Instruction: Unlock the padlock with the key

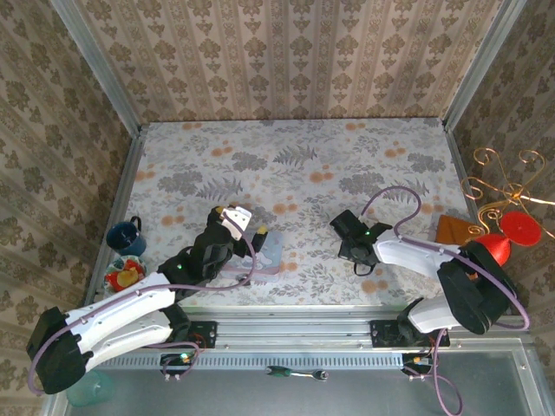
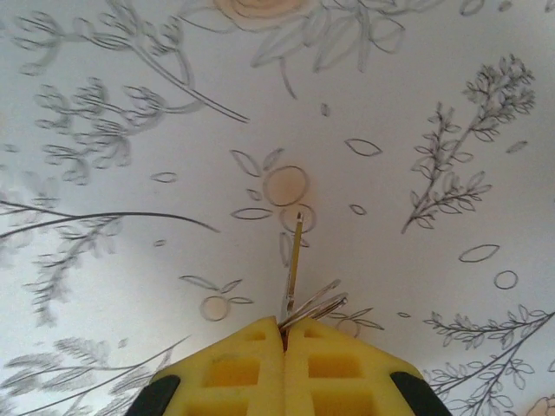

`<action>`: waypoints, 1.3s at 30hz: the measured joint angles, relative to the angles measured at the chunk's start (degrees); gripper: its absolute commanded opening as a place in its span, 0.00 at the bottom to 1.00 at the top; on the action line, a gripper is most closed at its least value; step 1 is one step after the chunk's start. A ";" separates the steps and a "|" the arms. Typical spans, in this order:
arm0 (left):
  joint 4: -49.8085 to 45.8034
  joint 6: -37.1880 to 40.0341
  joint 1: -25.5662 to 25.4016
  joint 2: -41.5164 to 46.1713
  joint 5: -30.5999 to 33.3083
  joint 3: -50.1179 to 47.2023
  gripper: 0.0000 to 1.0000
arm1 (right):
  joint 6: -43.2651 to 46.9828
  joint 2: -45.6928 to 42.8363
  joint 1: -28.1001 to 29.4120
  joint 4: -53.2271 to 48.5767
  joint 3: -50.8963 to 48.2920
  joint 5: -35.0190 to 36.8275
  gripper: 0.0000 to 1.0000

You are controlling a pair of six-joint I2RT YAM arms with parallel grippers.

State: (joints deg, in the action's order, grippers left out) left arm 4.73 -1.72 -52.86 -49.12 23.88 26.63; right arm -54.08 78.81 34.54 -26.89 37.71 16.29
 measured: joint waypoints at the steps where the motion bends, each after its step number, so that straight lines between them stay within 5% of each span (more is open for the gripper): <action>1: 0.00 0.00 0.00 -0.13 0.00 0.00 1.00 | 1.01 -1.22 0.35 0.68 -0.02 -0.33 0.00; 10: 0.09 -0.87 0.02 -0.28 -1.11 -0.04 0.99 | 16.50 -13.92 11.06 21.92 -2.27 -6.43 0.00; 21: 2.29 -10.21 4.28 0.98 -13.99 -0.85 0.93 | 26.23 -11.13 14.40 51.58 -10.45 -16.50 0.00; 33: 1.27 -20.17 7.21 3.21 -33.11 0.94 0.74 | 29.59 -6.25 15.72 65.00 -11.82 -23.10 0.00; 39: 0.76 -21.68 7.21 1.81 -37.05 2.10 0.64 | 29.75 -5.70 16.00 65.83 -11.82 -25.42 0.00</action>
State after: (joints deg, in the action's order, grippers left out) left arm 5.50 -23.40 -45.65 -47.31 -13.17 28.73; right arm -24.34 73.10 50.54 38.94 25.89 -9.13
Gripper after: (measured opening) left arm 0.654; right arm 0.066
